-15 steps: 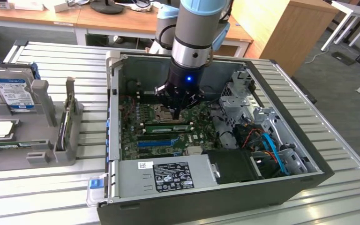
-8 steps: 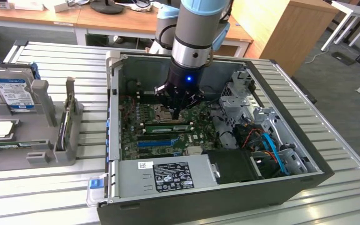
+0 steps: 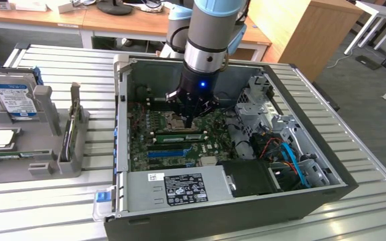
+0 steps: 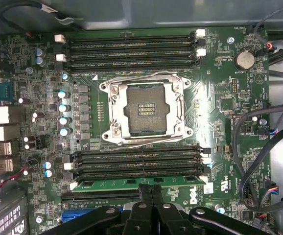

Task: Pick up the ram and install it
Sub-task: 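Press down the ram until it locks into place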

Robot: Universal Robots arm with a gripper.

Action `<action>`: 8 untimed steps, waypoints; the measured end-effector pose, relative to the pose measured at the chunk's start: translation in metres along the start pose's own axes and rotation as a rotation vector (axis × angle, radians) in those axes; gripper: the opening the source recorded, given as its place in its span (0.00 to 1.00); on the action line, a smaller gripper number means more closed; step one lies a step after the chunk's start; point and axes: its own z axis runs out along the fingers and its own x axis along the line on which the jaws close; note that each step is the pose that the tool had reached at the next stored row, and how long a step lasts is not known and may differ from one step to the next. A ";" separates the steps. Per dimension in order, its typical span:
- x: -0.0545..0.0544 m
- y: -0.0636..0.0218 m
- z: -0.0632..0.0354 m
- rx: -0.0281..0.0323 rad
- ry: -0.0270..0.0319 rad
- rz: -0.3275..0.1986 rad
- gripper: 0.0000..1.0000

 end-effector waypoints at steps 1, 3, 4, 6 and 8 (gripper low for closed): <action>0.000 0.0000 0.0000 -0.0001 -0.0001 -0.004 0.10; 0.000 0.0000 0.0000 -0.0002 -0.0002 -0.010 0.10; 0.000 0.0000 0.0000 -0.0002 -0.0002 -0.011 0.10; 0.000 0.0000 0.0000 -0.0001 -0.0002 -0.015 0.10; 0.000 0.0000 0.0000 -0.0003 -0.0003 -0.022 0.10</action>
